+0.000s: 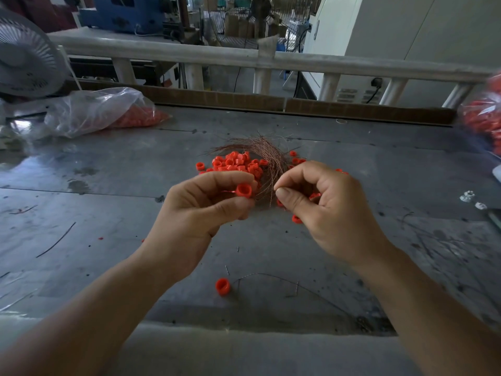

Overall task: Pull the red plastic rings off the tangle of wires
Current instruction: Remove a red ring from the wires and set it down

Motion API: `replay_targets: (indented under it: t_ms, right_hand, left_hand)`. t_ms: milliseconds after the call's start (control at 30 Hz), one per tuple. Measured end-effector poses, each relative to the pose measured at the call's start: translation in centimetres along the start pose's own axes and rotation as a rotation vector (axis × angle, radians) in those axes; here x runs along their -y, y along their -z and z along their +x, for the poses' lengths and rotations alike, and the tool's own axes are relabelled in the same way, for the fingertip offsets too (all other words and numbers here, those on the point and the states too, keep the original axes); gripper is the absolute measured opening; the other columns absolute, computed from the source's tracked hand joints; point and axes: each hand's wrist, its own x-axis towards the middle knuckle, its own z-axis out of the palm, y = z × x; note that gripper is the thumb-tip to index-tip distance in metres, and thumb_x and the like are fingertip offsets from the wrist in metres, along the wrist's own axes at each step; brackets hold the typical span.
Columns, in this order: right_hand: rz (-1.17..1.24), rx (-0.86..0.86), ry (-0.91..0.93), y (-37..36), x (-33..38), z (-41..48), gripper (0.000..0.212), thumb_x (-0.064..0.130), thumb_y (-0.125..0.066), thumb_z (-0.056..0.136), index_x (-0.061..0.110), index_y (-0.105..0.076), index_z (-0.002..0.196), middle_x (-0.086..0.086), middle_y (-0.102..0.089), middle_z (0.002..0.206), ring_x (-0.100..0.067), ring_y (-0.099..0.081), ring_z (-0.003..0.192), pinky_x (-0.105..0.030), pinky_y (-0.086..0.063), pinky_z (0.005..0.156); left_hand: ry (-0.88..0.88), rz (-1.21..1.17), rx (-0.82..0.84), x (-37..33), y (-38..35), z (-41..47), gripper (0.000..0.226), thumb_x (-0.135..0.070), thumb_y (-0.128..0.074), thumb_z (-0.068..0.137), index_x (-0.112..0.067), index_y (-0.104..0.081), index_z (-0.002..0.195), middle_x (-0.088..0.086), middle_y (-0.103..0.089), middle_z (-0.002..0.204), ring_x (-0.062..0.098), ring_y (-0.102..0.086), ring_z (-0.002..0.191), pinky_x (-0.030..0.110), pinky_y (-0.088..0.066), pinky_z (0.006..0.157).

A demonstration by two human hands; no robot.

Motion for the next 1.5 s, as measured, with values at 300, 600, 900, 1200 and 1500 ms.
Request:
replay_targets:
  t_ms: [300, 600, 900, 1200, 1500]
  right_hand:
    - [0.016, -0.004, 0.02, 0.0, 0.21, -0.09, 0.026, 0.008, -0.063, 0.082, 0.032, -0.057, 0.074, 0.017, -0.056, 0.069, 0.004, -0.055, 0.064, -0.007, -0.04, 0.058]
    - [-0.087, 0.019, 0.066, -0.37, 0.52, -0.35, 0.02, 0.005, -0.065, 0.08, 0.024, -0.058, 0.077, 0.014, -0.056, 0.073, 0.003, -0.053, 0.072, -0.005, -0.038, 0.061]
    - [-0.144, 0.02, 0.113, -0.28, 0.4, -0.29, 0.005, 0.011, -0.061, 0.078, 0.015, -0.064, 0.078, 0.016, -0.053, 0.073, 0.005, -0.051, 0.07, -0.004, -0.036, 0.062]
    - [-0.13, 0.02, 0.094, -0.36, 0.48, -0.4, 0.005, 0.01, -0.061, 0.079, 0.014, -0.063, 0.078, 0.015, -0.053, 0.072, 0.006, -0.051, 0.069, -0.004, -0.036, 0.06]
    - [-0.135, 0.066, 0.06, -0.26, 0.55, -0.37, 0.007, 0.006, -0.064, 0.08, 0.012, -0.064, 0.076, 0.012, -0.054, 0.07, 0.001, -0.05, 0.068, -0.006, -0.037, 0.059]
  left_hand:
    - [0.023, 0.034, 0.02, 0.31, 0.03, -0.02, 0.024, 0.003, -0.069, 0.065, -0.016, -0.074, 0.079, 0.005, -0.072, 0.081, 0.011, -0.066, 0.07, 0.019, -0.053, 0.062]
    - [0.034, 0.079, 0.072, 0.19, 0.27, -0.16, 0.034, -0.005, -0.069, 0.061, -0.023, -0.075, 0.089, -0.001, -0.073, 0.083, 0.008, -0.067, 0.073, 0.016, -0.052, 0.064]
    - [0.057, 0.062, 0.07, 0.12, 0.06, -0.3, 0.035, -0.005, -0.06, 0.06, -0.022, -0.075, 0.087, 0.0, -0.072, 0.075, 0.009, -0.065, 0.068, 0.016, -0.052, 0.062]
    - [0.041, 0.095, 0.074, 0.2, 0.09, -0.23, 0.034, -0.001, -0.067, 0.064, -0.023, -0.074, 0.089, 0.0, -0.072, 0.077, 0.01, -0.065, 0.068, 0.017, -0.053, 0.065]
    - [0.032, 0.111, 0.073, 0.37, 0.44, -0.18, 0.034, -0.004, -0.07, 0.066, -0.026, -0.074, 0.091, 0.001, -0.072, 0.077, 0.01, -0.065, 0.069, 0.018, -0.053, 0.068]
